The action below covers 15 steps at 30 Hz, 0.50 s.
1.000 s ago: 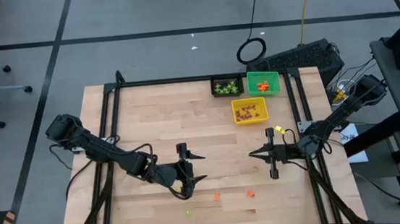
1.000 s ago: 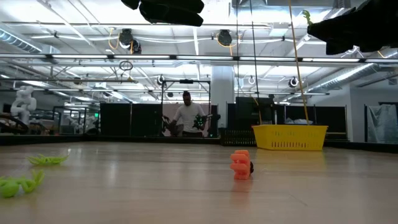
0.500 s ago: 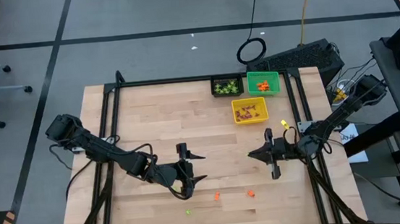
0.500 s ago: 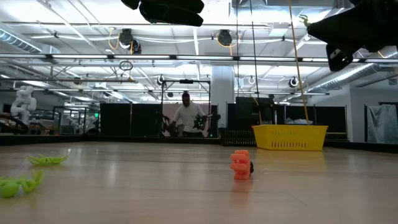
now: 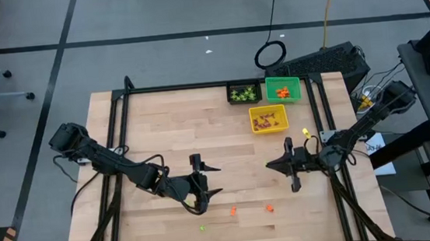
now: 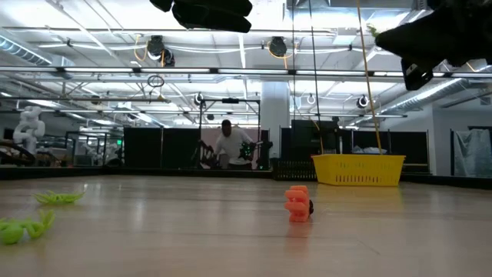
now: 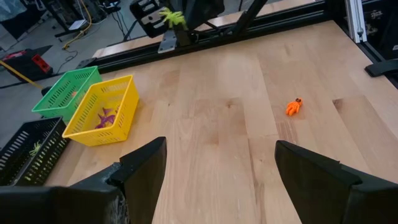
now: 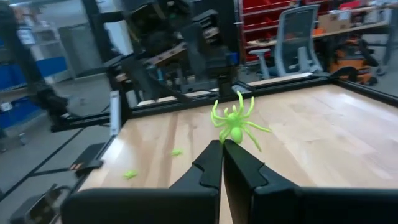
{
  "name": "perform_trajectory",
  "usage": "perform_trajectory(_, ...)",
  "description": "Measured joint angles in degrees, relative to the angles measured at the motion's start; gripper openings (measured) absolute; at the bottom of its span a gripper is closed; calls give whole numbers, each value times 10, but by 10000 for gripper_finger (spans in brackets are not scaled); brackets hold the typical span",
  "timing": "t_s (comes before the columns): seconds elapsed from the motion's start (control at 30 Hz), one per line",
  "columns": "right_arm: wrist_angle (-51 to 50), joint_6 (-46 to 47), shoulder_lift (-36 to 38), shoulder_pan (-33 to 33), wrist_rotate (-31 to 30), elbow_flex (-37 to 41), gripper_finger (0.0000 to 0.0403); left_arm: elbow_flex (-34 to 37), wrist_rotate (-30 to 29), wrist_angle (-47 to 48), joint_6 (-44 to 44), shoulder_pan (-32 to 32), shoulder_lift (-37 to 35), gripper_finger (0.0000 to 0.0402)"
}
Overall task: Sort Halloween decoration
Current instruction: Put the green spider toy into the black basket
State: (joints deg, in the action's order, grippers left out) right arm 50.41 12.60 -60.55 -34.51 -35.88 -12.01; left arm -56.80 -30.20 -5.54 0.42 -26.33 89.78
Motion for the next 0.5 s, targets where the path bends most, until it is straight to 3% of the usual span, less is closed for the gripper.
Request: perform_trajectory(0.5,-43,-2,0,168,0,-15,0,0,0,0,0,0,0,299)
